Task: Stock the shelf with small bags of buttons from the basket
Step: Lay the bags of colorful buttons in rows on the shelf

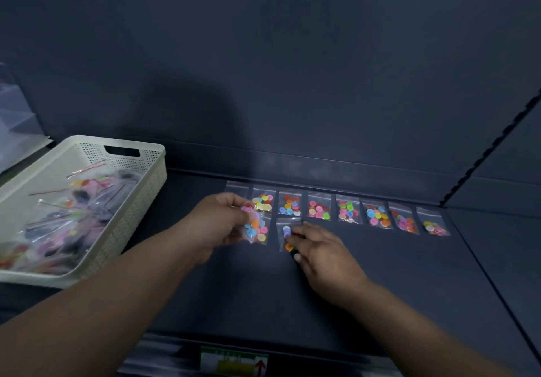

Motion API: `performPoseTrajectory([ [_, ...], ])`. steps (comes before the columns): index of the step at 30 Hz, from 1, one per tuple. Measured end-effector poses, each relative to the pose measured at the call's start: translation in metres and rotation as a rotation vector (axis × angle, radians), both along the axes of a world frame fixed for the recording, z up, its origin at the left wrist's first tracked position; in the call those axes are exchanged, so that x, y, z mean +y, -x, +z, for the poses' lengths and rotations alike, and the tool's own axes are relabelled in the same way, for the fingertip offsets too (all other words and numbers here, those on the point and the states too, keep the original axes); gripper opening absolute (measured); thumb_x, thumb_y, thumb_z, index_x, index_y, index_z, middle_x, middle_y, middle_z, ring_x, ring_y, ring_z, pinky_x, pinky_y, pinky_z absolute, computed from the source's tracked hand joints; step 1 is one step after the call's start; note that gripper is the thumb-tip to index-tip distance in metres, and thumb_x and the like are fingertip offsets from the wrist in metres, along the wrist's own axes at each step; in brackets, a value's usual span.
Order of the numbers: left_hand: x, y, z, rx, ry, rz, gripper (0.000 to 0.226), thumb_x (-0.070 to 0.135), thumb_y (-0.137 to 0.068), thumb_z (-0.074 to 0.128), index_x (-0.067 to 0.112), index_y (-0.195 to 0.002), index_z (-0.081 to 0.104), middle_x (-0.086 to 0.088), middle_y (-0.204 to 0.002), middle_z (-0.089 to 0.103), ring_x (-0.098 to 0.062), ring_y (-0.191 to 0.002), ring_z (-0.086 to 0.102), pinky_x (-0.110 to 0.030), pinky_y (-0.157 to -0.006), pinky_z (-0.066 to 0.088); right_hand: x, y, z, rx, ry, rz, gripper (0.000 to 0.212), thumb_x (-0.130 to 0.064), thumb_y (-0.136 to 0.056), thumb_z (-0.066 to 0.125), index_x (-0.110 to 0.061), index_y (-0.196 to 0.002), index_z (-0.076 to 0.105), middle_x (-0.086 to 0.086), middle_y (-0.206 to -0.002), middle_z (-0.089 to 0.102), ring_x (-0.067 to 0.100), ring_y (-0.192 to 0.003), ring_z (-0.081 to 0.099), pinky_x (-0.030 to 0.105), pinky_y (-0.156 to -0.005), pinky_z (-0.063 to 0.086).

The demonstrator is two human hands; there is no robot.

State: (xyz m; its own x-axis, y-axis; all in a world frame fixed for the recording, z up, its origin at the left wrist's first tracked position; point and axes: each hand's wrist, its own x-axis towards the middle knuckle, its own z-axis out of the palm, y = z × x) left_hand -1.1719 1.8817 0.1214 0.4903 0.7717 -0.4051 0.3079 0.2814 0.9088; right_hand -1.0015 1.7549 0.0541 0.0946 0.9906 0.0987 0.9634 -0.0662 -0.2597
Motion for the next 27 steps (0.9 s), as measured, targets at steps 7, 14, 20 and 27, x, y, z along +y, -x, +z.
performPoseTrajectory([
  [7,0.004,0.002,0.001,-0.009,-0.007,-0.002,0.012,0.003,-0.085,0.064,0.014,-0.089,0.064,-0.009,-0.094,0.07,-0.018,-0.077,0.068,-0.025,-0.058,0.052,0.01,0.003,0.002,-0.014,0.008,0.001,0.047,-0.035,-0.097,0.039,-0.023,-0.142,0.038,-0.007,-0.147,0.033,0.015,-0.134,0.028,0.019,-0.108,0.016],
  [14,0.006,-0.001,-0.003,-0.009,-0.047,-0.042,0.014,-0.001,-0.079,0.069,0.012,-0.08,0.063,-0.012,-0.084,0.069,-0.02,-0.072,0.062,-0.025,-0.058,0.048,0.013,0.005,0.006,0.13,-0.058,-0.033,0.038,-0.033,-0.097,0.043,-0.023,-0.132,0.052,-0.008,-0.137,0.043,0.011,-0.126,0.037,0.017,-0.104,0.023],
  [20,0.0,-0.017,-0.003,-0.041,-0.076,-0.151,0.017,-0.001,-0.077,0.071,0.011,-0.077,0.059,-0.002,-0.068,0.064,-0.012,-0.06,0.062,-0.027,-0.059,0.055,0.026,0.017,0.041,1.231,-0.115,-0.277,0.008,-0.018,-0.091,0.059,-0.018,-0.09,0.067,0.001,-0.083,0.067,0.012,-0.078,0.059,0.029,-0.079,0.05],
  [27,-0.016,-0.041,-0.004,0.04,-0.215,-0.3,0.015,0.003,-0.078,0.072,0.014,-0.078,0.061,0.0,-0.071,0.062,-0.01,-0.062,0.058,-0.021,-0.056,0.047,0.012,0.005,0.051,1.298,-0.04,-0.357,0.016,-0.003,-0.089,0.058,-0.012,-0.075,0.061,0.003,-0.064,0.056,0.009,-0.057,0.049,0.018,-0.056,0.044],
])
